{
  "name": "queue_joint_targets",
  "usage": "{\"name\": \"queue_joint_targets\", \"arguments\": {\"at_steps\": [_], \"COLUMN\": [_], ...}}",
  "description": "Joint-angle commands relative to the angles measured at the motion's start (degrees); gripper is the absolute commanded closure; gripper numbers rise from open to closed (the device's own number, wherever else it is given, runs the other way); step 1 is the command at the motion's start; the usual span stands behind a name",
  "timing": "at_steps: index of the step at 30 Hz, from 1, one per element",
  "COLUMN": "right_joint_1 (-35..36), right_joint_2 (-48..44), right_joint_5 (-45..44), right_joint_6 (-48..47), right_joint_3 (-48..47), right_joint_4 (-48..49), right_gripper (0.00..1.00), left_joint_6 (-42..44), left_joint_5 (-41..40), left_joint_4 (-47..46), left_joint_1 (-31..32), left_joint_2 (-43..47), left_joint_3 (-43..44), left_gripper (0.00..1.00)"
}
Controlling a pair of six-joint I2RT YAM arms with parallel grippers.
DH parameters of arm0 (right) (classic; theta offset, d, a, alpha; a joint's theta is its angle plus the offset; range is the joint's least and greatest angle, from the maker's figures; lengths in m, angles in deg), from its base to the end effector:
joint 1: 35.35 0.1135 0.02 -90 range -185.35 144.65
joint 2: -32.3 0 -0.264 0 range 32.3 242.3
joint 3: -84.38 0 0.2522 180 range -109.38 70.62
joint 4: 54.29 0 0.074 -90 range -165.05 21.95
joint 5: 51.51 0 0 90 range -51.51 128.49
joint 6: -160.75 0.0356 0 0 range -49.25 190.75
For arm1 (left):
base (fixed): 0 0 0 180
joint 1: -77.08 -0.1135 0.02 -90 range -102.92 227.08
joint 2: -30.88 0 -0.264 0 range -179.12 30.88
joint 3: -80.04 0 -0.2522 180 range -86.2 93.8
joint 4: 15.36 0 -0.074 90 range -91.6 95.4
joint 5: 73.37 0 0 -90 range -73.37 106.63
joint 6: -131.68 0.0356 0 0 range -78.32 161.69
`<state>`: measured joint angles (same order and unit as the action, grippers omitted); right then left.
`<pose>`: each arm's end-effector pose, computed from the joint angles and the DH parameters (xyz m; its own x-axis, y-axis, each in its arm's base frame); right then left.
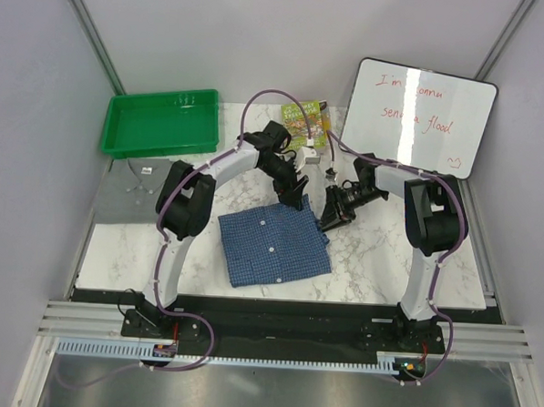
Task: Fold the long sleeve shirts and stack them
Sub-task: Fold the shirt
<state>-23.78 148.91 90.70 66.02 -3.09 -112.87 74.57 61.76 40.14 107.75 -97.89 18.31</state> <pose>0.3493 0.1002 0.1310 -0.9629 -0.2487 -0.1048 -0.2339 0.5755 0.7837 0.3945 -0.2633 0.1828 -0.3298 0.6410 -0.6931 0.9371 0.1330 -0.3228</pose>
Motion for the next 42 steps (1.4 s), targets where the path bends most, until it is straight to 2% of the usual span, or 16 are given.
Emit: {"name": "queue_joint_targets", "arguments": {"at_steps": [1,12,18,23,25,29,37,42], "right_joint_1": [1.0,1.2,1.2,1.3,1.3,1.3,2.0,2.4], "right_joint_2": [-0.9,-1.4,-1.3,-1.2,-1.2,-1.0,-1.0,-1.2], "right_joint_5": [1.8,1.1,1.3,1.7,1.8,2.2,3.1,4.4], "right_joint_6": [-0.9,-2.3,-2.8,-3.0,-3.1,-3.1,-2.7,-2.7], "right_joint_3": [0.5,2.7,2.5,2.7,2.8,3.1,4.0,4.8], "right_joint_4": [-0.1,-1.5,-2.0,-2.1,-2.1,-2.0,-2.4,-3.3], "right_gripper": [0.64,0.65,0.66,0.66,0.68,0.74,0.81,0.89], "left_joint_6": [2.4,2.1,2.8,2.6,1.9,1.6,0.8,-1.0], "left_joint_5": [1.7,5.0,9.1,9.2,8.8,9.0,9.8,7.8], "left_joint_4": [0.0,-1.7,-2.7,-4.3,-5.2,-6.4,-6.6,-6.9], "left_joint_1": [0.4,0.5,0.5,0.5,0.5,0.5,0.4,0.3], "left_joint_2": [-1.2,-1.1,-0.4,-1.0,-1.3,-1.6,-2.0,-1.8], "left_joint_3": [2.1,2.3,1.1,1.0,1.1,1.4,1.4,1.3], "left_gripper": [0.18,0.19,0.26,0.27,0.31,0.46,0.96,0.98]}}
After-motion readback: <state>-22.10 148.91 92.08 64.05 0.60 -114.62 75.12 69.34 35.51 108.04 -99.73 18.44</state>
